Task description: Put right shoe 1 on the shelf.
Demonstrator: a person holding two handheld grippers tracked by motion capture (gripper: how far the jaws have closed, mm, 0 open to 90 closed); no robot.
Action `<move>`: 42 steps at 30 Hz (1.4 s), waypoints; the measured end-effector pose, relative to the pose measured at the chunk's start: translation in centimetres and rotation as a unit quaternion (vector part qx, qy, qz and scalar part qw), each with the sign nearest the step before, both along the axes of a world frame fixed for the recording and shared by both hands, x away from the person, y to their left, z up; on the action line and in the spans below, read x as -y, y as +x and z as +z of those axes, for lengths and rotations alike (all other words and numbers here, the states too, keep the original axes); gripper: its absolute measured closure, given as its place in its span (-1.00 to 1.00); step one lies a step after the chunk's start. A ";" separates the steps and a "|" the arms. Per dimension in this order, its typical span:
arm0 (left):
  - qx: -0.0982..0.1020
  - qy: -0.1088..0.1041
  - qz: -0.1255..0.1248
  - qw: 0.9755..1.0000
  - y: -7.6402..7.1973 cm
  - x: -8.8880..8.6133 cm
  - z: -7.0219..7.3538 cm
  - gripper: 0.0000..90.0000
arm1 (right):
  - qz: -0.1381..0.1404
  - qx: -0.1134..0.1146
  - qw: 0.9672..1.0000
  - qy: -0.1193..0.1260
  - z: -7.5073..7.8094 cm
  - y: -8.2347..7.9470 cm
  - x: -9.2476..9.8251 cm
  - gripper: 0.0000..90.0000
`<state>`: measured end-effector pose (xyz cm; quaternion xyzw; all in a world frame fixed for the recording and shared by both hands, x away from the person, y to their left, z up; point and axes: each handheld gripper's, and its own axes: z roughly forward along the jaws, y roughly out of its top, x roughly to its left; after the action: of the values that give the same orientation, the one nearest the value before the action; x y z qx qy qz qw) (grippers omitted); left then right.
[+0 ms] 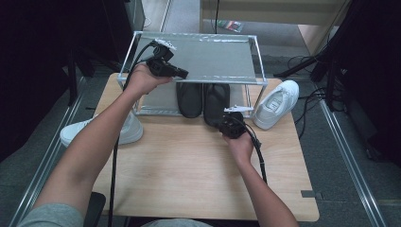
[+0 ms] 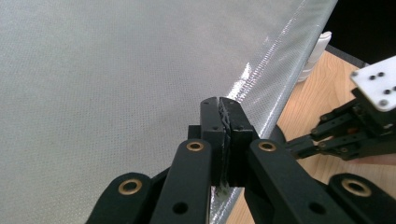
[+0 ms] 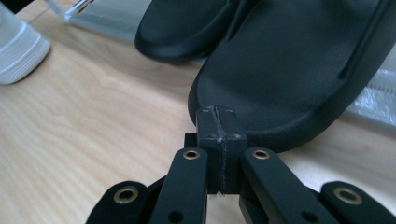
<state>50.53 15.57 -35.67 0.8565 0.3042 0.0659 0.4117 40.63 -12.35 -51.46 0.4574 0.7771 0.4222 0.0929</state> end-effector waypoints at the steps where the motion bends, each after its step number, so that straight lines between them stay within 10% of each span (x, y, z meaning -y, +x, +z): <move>1: 0.000 0.002 -0.001 1.000 0.0 0.0 0.0 1.00 | -0.002 -0.001 1.000 -0.002 0.0 0.2 -0.2 1.00; 17: 0.003 -0.006 0.009 1.000 -0.2 -0.2 -0.1 0.97 | -0.023 0.001 1.000 -0.008 0.0 2.9 -1.3 1.00; 27: -0.009 -0.020 0.031 0.999 -0.9 -0.2 0.3 0.62 | 0.011 0.011 1.000 0.013 1.6 0.0 -0.3 0.91; 35: 0.007 -0.003 0.012 1.000 -3.7 -0.3 1.1 0.28 | 0.066 -0.027 0.996 0.047 2.9 -2.6 1.3 0.49; 42: 0.005 -0.002 0.006 1.000 -6.2 -0.5 0.8 0.03 | 0.087 -0.015 0.995 0.049 3.0 -4.6 2.3 0.27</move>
<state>44.32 16.09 -34.88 0.8535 0.3079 0.0720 0.4141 36.08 -14.64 -48.49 0.3987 0.7935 0.4592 0.0217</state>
